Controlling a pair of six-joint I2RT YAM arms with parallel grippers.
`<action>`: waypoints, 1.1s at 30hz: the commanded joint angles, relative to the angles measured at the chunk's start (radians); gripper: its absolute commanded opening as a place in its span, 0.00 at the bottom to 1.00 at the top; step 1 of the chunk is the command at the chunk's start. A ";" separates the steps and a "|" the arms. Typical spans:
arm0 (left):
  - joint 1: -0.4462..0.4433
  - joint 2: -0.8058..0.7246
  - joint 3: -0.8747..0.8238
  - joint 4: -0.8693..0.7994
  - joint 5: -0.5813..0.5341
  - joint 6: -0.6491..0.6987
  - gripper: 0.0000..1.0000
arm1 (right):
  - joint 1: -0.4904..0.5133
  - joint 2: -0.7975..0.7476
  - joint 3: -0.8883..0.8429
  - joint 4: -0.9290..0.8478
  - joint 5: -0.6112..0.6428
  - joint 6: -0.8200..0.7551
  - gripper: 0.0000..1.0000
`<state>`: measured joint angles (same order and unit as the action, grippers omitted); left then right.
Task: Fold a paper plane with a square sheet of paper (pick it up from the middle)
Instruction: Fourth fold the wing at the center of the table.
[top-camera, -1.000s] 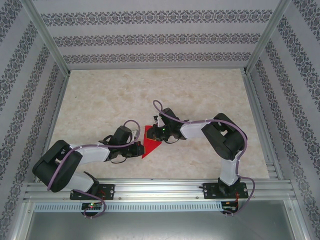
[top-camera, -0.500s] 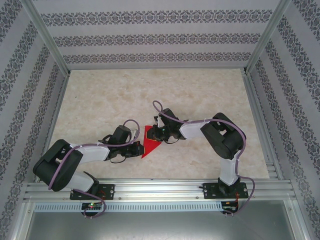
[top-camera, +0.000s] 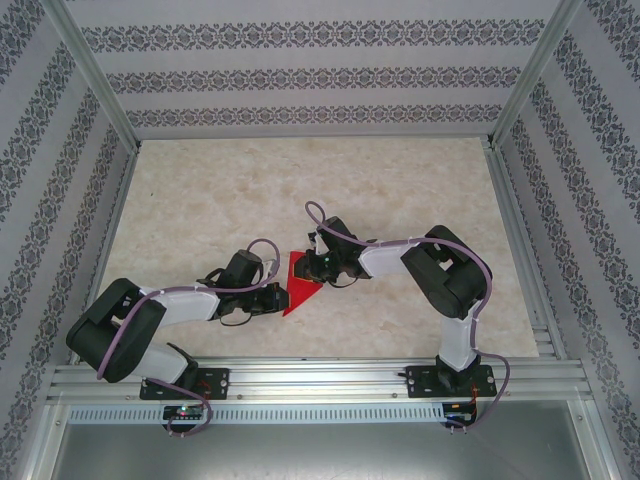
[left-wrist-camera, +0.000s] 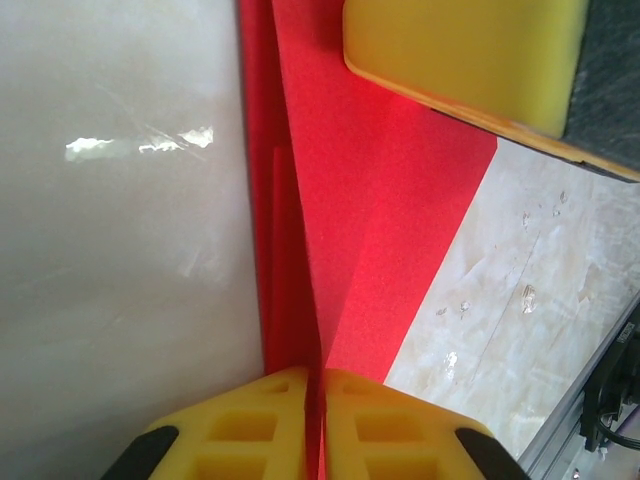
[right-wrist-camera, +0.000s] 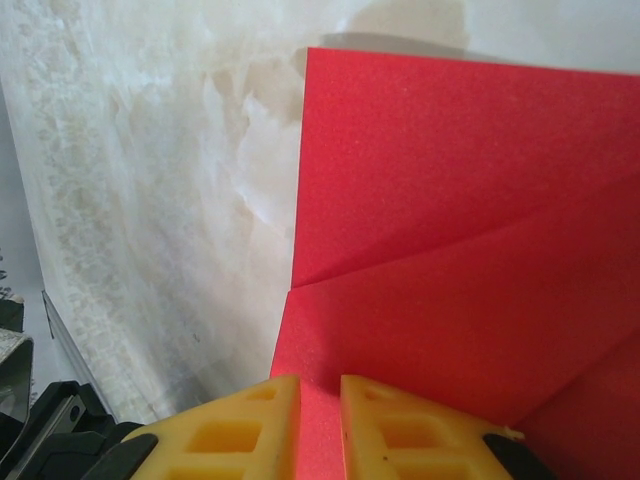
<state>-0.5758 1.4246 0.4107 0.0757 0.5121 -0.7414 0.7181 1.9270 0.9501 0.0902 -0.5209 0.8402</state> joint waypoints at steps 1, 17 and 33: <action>0.016 -0.015 0.003 -0.067 0.032 0.017 0.15 | -0.002 0.033 -0.001 -0.085 0.096 -0.036 0.20; 0.016 -0.125 0.013 -0.152 0.022 0.036 0.22 | 0.000 0.032 -0.021 -0.122 0.114 -0.066 0.19; 0.011 -0.009 -0.028 -0.132 0.058 0.052 0.02 | 0.001 0.049 -0.029 -0.123 0.127 -0.067 0.20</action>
<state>-0.5713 1.3842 0.4103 -0.0303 0.5388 -0.7120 0.7200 1.9270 0.9558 0.0689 -0.5114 0.8097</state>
